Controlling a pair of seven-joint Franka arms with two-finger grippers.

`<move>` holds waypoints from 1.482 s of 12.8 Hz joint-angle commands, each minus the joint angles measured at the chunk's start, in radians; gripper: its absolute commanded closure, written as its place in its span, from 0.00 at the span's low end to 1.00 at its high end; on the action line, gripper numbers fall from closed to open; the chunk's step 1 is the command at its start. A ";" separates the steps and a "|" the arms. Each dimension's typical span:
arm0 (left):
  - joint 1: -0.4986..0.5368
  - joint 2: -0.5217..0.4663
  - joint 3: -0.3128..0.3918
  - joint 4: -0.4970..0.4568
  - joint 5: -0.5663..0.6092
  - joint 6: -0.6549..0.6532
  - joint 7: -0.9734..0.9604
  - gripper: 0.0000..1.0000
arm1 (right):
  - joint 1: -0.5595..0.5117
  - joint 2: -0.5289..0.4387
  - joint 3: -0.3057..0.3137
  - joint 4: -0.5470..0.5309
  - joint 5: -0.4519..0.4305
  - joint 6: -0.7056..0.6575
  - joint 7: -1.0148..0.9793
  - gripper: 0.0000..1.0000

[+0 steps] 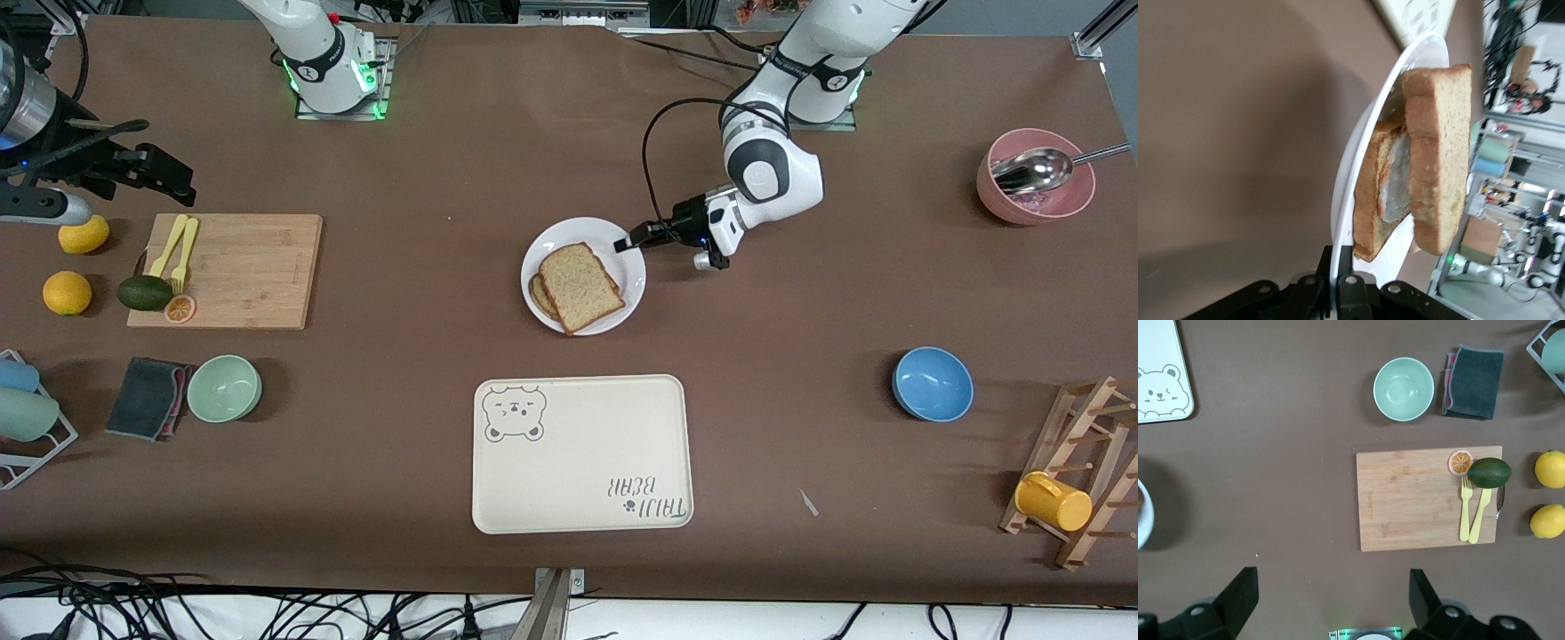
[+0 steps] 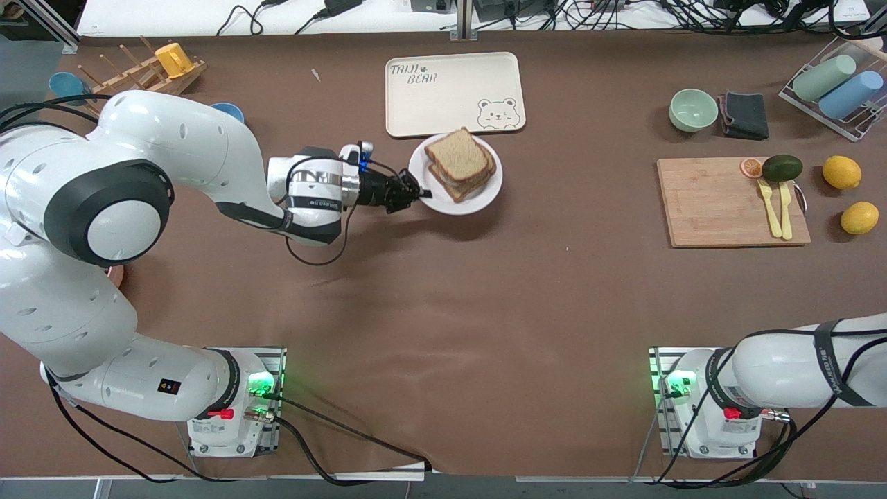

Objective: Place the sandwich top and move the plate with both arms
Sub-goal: 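Slide the plate with the left gripper onto the bear tray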

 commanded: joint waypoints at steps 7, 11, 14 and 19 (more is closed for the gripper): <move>-0.053 0.272 0.025 0.493 -0.024 0.231 -0.073 1.00 | 0.005 0.016 0.000 -0.005 -0.002 0.009 -0.001 0.00; -0.112 0.352 0.108 0.635 -0.001 0.293 -0.073 1.00 | 0.005 0.031 -0.002 -0.005 -0.002 0.011 -0.003 0.00; -0.114 0.378 0.158 0.678 -0.001 0.295 -0.073 1.00 | 0.005 0.039 0.000 0.005 0.013 0.014 -0.007 0.00; -0.134 0.487 0.200 0.801 -0.001 0.323 -0.073 1.00 | -0.001 0.039 -0.003 0.019 0.007 0.003 -0.013 0.00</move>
